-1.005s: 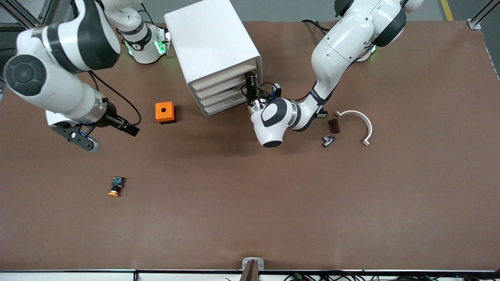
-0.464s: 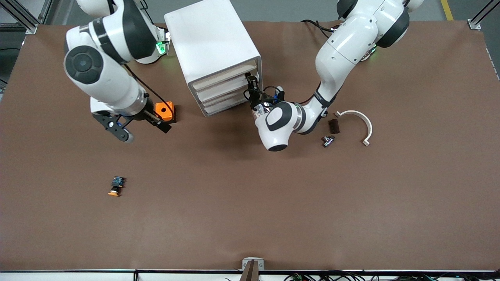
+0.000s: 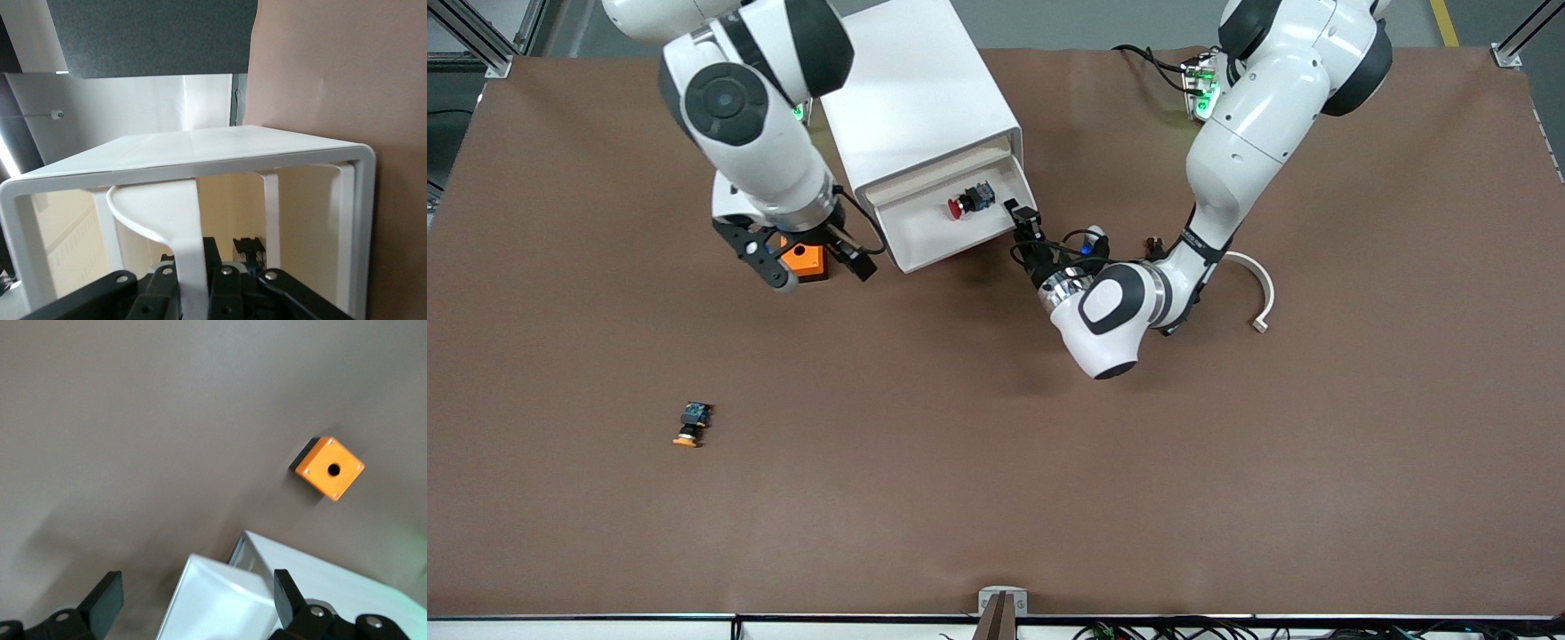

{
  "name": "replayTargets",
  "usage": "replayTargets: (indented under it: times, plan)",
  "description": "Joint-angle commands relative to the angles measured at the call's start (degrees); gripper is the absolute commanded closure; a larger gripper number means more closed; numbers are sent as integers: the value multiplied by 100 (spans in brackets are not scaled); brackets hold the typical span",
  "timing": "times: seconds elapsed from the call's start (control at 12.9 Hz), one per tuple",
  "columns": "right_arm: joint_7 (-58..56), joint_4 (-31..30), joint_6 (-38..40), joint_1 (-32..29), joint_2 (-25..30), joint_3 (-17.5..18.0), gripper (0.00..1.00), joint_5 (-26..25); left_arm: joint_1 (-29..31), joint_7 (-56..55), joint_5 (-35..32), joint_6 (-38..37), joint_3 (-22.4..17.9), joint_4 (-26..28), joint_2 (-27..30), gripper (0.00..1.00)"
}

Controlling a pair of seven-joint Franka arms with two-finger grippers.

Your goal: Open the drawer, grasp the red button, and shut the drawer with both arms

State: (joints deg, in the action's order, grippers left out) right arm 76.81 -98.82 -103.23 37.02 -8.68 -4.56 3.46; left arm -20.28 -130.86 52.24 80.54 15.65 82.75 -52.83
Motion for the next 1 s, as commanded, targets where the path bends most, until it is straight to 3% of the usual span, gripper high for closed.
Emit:
replayTargets:
  times: [0.0,0.46,0.54,0.62,0.7,0.77,0.93]
  plan:
    - [684,-41,-346,445,-134,-63,0,49,191,-1,146,14,0,-39,18,88]
    - [1660,-41,-926,1105,-670,-63,0,32,394,-1,137,58,-88,-83,18,87]
    - [1827,-41,-1032,1211,-740,-63,0,32,402,-1,137,67,-88,-83,18,82]
    - [1960,-32,-1111,1307,-810,-63,0,32,437,25,155,93,-88,-83,18,63]
    - [2083,-41,-1147,1387,-846,-63,0,32,464,130,207,154,-97,-83,27,36]
    - [2162,-41,-1156,1483,-881,-63,0,32,481,375,225,163,-97,-153,27,16]
    - [2347,-41,-1191,1615,-916,-63,0,32,525,1199,234,190,-114,-381,18,3]
